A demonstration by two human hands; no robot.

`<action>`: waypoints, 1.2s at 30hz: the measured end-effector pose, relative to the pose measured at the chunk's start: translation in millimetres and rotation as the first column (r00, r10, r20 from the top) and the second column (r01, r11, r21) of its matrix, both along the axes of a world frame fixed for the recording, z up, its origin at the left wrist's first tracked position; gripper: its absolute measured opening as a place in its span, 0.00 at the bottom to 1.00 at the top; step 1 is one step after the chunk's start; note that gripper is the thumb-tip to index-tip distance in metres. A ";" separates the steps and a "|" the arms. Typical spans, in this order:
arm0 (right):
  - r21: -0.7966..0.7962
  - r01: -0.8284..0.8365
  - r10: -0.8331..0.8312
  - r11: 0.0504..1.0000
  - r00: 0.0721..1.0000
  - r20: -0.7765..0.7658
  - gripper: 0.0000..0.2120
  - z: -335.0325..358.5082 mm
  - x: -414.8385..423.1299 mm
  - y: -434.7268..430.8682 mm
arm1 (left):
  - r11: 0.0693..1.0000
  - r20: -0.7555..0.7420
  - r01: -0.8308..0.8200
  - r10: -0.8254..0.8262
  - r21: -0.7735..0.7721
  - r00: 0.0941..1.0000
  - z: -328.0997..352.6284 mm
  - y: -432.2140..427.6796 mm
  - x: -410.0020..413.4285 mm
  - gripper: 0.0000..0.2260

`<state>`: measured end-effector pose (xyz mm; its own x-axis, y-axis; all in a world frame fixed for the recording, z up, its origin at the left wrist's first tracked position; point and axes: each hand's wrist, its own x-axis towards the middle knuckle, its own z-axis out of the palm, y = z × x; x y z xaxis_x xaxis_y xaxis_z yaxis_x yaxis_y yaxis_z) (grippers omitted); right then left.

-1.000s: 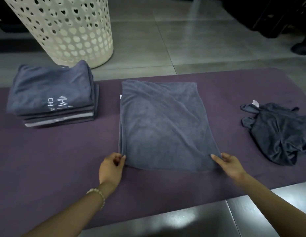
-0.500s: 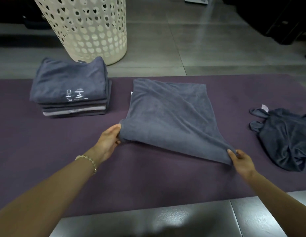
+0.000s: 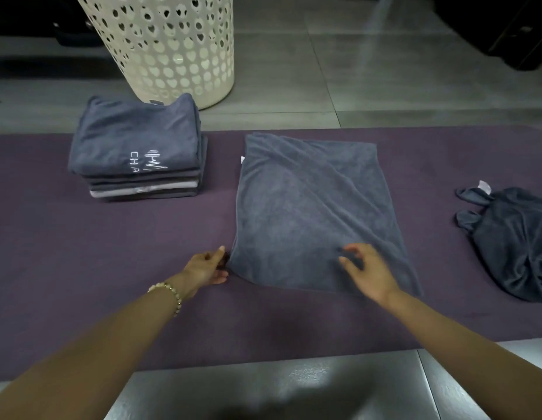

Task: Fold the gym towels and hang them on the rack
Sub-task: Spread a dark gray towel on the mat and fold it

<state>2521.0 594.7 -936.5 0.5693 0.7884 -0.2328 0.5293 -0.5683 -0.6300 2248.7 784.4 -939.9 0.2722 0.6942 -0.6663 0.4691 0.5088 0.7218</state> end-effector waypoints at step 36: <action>0.013 -0.044 0.044 0.999 0.826 -0.562 0.06 -13.9 -114.1 113.7 | 0.879 -0.224 0.224 -0.139 0.421 0.965 -12.6 31.0 -15.8 0.13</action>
<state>2407.0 708.5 -950.3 0.3044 0.8094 -0.5023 0.1077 -0.5532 -0.8261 2232.9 815.5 -952.5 0.3264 0.8762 -0.3546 0.6664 0.0527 0.7437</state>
